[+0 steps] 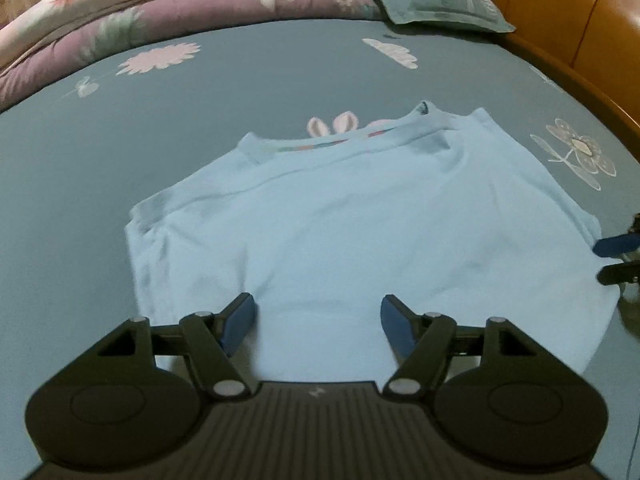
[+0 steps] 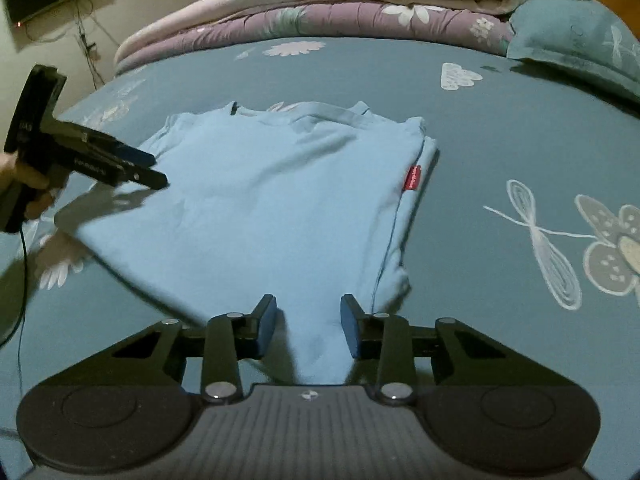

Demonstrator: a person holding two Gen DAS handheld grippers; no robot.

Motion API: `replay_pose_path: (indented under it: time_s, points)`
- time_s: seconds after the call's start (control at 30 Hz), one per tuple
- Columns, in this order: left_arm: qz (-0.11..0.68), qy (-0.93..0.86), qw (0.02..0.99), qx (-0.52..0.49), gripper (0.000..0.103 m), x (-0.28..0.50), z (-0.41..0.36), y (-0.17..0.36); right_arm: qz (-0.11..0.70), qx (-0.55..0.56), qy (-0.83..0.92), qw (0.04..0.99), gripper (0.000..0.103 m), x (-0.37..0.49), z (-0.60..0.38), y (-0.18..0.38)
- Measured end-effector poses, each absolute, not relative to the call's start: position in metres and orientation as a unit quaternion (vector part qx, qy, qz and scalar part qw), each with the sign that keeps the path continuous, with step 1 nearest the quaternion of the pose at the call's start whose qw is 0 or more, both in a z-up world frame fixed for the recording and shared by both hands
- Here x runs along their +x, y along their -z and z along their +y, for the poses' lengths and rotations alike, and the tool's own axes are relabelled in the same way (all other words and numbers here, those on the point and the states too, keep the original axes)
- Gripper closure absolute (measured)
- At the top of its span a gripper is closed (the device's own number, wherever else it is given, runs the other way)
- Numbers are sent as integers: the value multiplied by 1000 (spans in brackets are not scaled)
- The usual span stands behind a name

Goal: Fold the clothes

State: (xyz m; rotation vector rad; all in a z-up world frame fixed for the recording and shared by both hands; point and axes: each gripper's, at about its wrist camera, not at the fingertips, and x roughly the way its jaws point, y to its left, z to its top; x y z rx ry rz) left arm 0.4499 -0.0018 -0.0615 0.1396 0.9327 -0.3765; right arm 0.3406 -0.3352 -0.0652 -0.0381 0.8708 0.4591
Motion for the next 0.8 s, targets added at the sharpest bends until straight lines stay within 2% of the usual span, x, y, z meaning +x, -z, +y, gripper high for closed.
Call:
replay_pose_path:
  time_s: [0.07, 0.23, 0.37, 0.43, 0.5, 0.63, 0.8]
  points:
    - [438, 178, 878, 70, 33, 442, -1, 53, 417, -19, -218, 882, 69, 339, -335, 55]
    - [433, 211, 874, 59, 29, 419, -5, 49, 382, 1, -216, 898, 69, 340, -334, 40]
    - [439, 189, 876, 61, 28, 398, 2, 64, 434, -26, -197, 879, 71, 330, -325, 68]
    - [440, 174, 880, 49, 28, 389, 11, 61, 433, -1, -188, 882, 71, 316, -332, 68]
    - [428, 166, 886, 62, 28, 380, 11, 50, 435, -3, -183, 881, 71, 314, -332, 61]
    - [392, 184, 897, 87, 28, 367, -7, 28, 384, -43, -187, 903, 70, 323, -306, 42]
    - [405, 163, 891, 123, 28, 352, -25, 47, 385, -71, -214, 895, 69, 337, -260, 58]
